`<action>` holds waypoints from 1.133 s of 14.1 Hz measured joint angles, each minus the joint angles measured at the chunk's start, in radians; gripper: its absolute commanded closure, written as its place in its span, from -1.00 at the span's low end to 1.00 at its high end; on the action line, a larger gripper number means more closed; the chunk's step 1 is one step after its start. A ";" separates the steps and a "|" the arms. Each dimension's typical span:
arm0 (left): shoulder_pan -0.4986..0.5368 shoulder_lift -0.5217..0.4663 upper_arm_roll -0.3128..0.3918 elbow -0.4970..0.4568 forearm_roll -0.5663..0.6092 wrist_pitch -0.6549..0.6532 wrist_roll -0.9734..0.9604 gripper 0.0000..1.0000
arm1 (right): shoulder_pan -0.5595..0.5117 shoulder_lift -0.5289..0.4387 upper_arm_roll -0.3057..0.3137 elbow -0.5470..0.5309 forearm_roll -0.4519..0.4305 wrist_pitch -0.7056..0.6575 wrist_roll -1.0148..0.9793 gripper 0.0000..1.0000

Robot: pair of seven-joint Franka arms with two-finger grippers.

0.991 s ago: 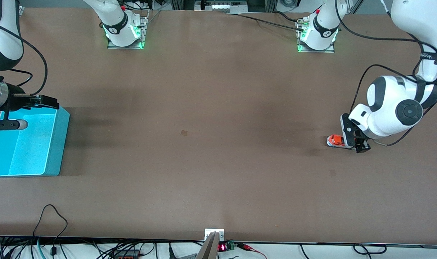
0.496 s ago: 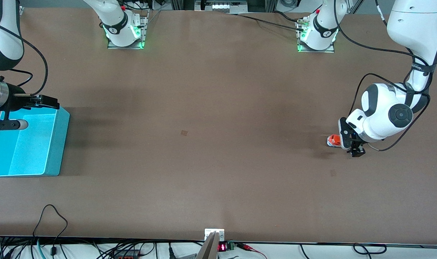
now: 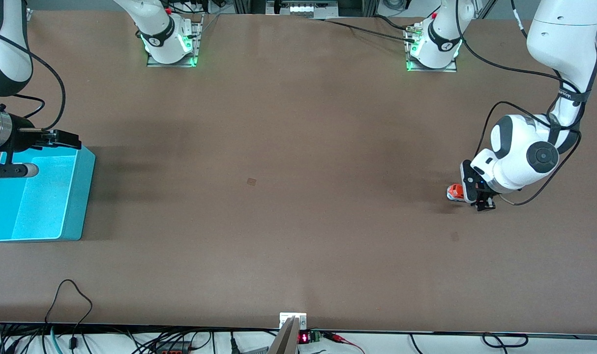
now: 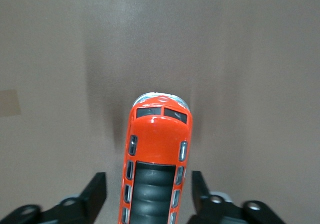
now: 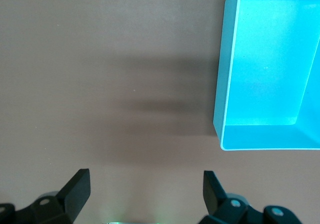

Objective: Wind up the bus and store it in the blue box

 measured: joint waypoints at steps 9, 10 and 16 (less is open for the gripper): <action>0.000 -0.002 0.000 -0.001 0.000 0.001 0.001 0.49 | 0.000 0.000 0.000 0.000 0.000 0.000 0.000 -1.00; 0.001 -0.002 0.000 -0.001 0.000 0.001 0.001 0.49 | 0.000 0.000 0.000 0.000 0.000 0.000 0.000 -1.00; 0.094 0.001 0.003 0.001 0.000 0.015 0.006 0.49 | 0.000 0.000 0.000 0.000 0.000 -0.001 0.000 -1.00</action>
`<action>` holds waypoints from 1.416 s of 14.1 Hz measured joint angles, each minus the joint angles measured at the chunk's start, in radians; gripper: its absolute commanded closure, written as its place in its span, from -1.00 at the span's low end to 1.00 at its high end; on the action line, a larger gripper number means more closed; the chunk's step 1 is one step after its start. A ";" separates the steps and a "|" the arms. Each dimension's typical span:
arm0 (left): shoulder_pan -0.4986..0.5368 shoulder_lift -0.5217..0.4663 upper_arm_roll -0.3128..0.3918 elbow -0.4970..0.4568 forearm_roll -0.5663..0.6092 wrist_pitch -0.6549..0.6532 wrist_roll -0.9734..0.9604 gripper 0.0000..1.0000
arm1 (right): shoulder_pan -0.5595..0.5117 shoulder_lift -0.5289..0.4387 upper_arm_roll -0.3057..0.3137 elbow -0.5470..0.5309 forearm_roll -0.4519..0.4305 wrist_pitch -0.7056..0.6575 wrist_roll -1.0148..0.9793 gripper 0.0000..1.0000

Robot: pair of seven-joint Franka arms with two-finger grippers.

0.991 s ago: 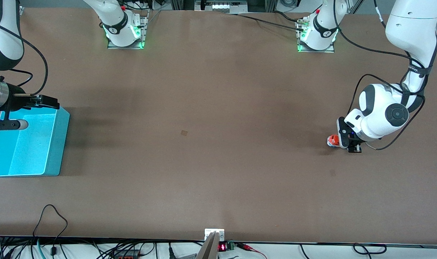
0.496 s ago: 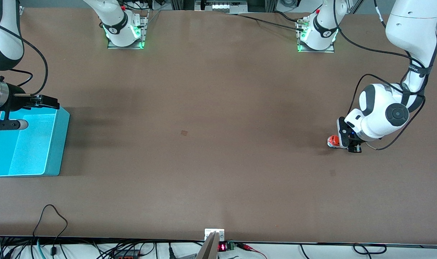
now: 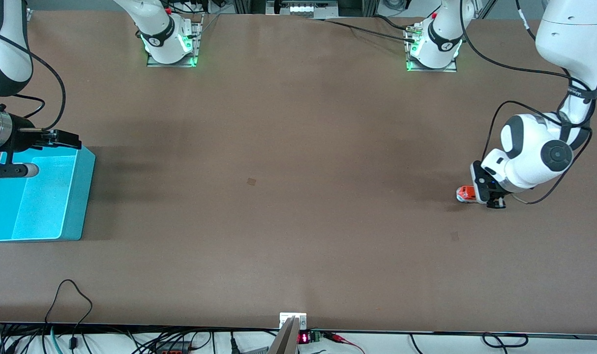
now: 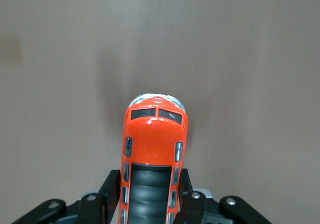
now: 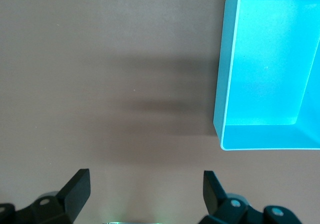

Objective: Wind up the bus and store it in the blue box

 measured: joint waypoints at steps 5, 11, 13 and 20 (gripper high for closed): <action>0.120 0.022 0.002 0.035 0.000 0.004 0.147 0.48 | 0.000 0.000 0.000 0.000 0.000 0.000 0.000 -1.00; 0.205 0.052 0.002 0.083 0.000 0.004 0.245 0.46 | 0.000 0.000 0.000 0.000 0.000 0.000 0.000 -1.00; 0.212 0.058 0.002 0.091 0.000 0.002 0.255 -0.10 | 0.000 0.000 0.000 0.000 0.000 -0.001 0.000 -1.00; 0.217 0.076 0.002 0.118 0.000 -0.004 0.256 -1.00 | 0.000 0.001 0.000 0.000 0.000 -0.001 0.000 -1.00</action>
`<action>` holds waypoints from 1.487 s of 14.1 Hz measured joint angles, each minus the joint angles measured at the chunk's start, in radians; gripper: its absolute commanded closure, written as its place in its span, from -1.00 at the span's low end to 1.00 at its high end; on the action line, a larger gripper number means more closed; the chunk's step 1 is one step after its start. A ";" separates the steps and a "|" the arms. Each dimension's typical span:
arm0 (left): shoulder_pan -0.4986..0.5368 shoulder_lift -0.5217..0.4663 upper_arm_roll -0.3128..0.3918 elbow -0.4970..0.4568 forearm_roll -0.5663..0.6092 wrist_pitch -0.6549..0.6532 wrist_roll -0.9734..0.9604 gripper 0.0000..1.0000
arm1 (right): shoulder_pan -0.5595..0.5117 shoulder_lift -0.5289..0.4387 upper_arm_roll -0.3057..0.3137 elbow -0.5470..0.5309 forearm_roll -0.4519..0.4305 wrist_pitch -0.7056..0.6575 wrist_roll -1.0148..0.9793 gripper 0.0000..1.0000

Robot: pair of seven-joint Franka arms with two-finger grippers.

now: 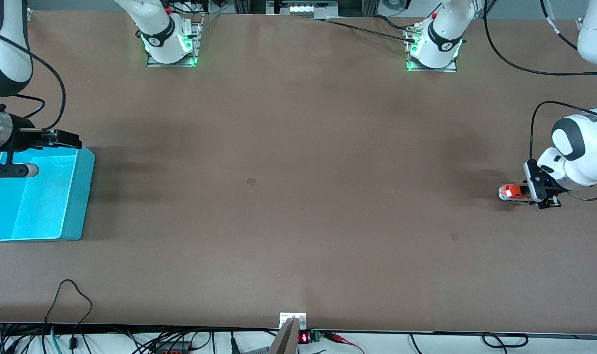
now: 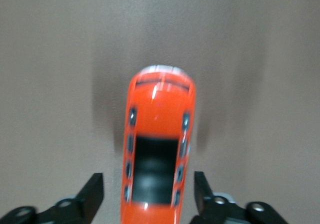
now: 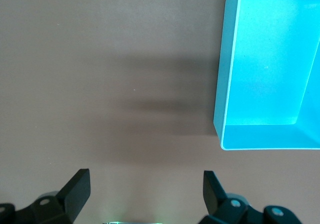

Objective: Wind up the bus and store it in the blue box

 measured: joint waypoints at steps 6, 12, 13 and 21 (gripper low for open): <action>-0.006 -0.039 -0.008 0.036 0.000 -0.139 -0.011 -1.00 | 0.000 0.000 0.000 0.000 0.000 0.000 0.000 -1.00; -0.012 -0.131 -0.014 0.044 0.000 -0.308 -0.076 -1.00 | 0.001 0.000 0.000 0.000 0.000 0.000 0.000 -1.00; -0.014 -0.144 -0.016 0.053 0.000 -0.352 -0.091 -1.00 | 0.001 0.000 0.000 0.000 0.000 0.000 0.000 -1.00; -0.036 -0.222 -0.030 0.234 0.000 -0.748 -0.304 -1.00 | 0.001 0.001 0.000 0.000 0.000 -0.001 -0.002 -1.00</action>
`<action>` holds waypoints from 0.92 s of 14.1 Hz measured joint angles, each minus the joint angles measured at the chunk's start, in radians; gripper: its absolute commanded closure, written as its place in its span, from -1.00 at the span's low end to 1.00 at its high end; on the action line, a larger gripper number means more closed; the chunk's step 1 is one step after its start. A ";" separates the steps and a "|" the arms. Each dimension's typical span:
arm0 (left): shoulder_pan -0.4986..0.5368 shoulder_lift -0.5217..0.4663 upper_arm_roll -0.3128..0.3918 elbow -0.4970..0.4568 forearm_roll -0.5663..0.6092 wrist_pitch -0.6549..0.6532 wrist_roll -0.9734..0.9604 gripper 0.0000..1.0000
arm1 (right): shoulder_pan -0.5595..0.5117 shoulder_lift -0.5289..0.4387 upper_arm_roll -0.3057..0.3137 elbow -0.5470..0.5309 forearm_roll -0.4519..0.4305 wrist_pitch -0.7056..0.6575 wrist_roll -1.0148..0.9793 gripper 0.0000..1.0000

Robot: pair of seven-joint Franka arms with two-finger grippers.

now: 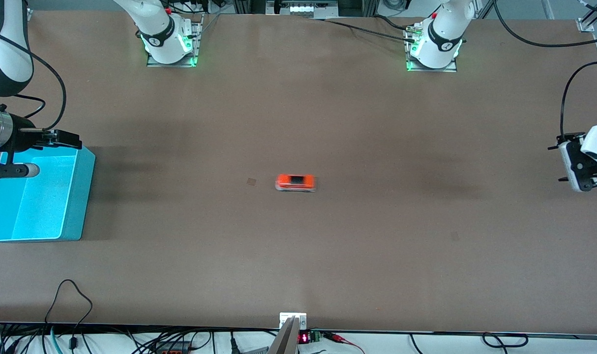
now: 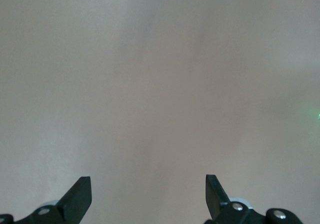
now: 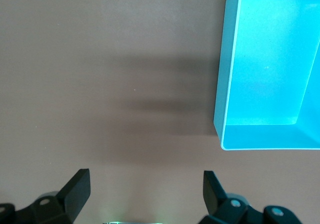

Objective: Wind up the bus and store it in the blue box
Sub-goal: 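Raise the left gripper away while the right gripper lowers toward the bus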

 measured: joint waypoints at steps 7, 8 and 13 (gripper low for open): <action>-0.002 -0.150 -0.086 0.008 0.000 -0.230 -0.484 -1.00 | -0.001 0.015 -0.001 -0.001 0.000 -0.001 -0.033 -1.00; -0.002 -0.164 -0.114 0.015 0.000 -0.269 -0.585 -1.00 | 0.000 0.015 -0.001 -0.001 0.000 -0.001 -0.035 -1.00; -0.004 -0.186 -0.254 0.101 -0.001 -0.445 -1.121 -1.00 | 0.006 0.015 0.001 0.000 0.000 0.000 -0.039 -1.00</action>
